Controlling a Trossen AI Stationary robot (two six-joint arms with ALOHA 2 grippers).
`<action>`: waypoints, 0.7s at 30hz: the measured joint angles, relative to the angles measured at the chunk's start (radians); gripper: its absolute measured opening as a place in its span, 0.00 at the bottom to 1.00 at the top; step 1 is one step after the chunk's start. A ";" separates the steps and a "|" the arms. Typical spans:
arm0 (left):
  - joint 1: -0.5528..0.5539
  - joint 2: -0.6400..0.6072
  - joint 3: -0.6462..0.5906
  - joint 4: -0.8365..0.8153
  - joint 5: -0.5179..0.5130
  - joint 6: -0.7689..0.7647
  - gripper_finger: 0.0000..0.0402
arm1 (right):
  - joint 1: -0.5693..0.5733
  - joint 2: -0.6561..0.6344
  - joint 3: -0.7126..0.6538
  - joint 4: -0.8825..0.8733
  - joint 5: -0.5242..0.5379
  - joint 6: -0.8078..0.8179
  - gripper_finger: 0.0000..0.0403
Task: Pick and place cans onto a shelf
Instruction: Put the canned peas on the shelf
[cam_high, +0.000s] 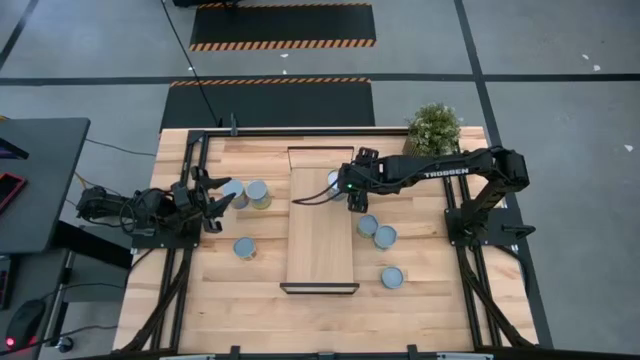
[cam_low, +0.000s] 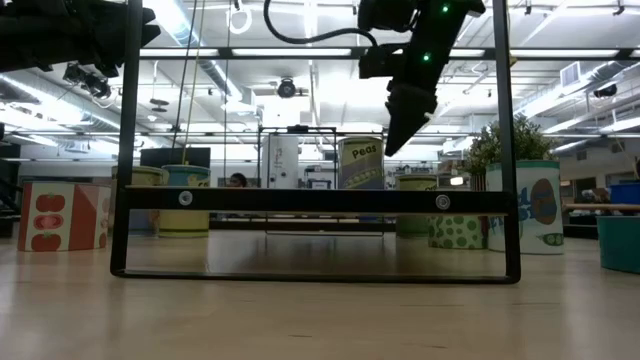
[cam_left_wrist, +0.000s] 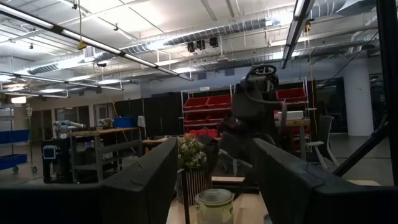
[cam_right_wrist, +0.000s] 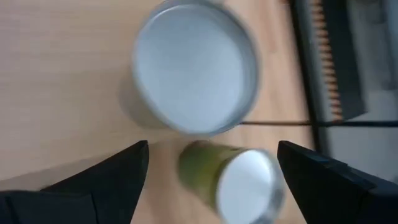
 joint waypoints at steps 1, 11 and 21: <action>0.000 0.000 0.000 0.000 0.000 0.000 0.52 | 0.000 -0.001 0.000 -0.007 -0.027 0.012 0.90; 0.000 0.000 0.000 -0.007 0.000 -0.027 0.52 | 0.048 -0.002 -0.088 0.131 0.075 0.022 0.90; 0.000 0.000 0.000 -0.014 0.000 -0.034 0.52 | 0.023 -0.002 -0.190 0.315 0.304 -0.100 0.90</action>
